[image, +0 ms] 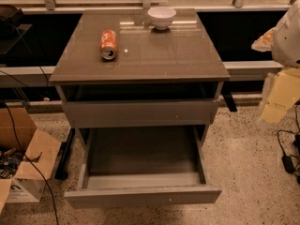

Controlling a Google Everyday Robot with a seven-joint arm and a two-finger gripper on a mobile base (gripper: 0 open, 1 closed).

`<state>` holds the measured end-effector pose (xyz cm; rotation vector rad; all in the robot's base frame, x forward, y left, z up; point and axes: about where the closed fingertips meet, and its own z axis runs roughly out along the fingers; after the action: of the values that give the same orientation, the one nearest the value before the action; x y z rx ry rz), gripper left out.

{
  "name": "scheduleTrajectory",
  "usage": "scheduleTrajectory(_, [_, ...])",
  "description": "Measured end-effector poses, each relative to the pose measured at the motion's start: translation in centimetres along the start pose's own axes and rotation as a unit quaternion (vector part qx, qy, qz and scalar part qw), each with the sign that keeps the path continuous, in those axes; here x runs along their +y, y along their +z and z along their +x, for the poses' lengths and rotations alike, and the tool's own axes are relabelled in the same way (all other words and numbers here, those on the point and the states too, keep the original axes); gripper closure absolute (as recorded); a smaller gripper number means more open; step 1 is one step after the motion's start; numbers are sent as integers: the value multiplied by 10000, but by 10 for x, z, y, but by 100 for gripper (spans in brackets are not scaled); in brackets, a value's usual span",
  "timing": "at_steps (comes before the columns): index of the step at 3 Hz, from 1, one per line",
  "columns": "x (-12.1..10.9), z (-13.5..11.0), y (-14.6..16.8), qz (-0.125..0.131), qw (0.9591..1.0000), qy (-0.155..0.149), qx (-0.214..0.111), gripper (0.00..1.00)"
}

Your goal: Close middle drawer

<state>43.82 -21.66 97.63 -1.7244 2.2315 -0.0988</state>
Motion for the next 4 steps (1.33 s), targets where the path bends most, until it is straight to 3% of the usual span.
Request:
scheduleTrajectory(1, [0, 0, 0, 0, 10000, 0, 0, 0])
scheduleTrajectory(2, [0, 0, 0, 0, 10000, 0, -1, 8])
scheduleTrajectory(3, [11, 4, 20, -126, 9999, 23, -111, 32])
scheduleTrajectory(4, [34, 21, 71, -507, 9975, 298, -380, 55])
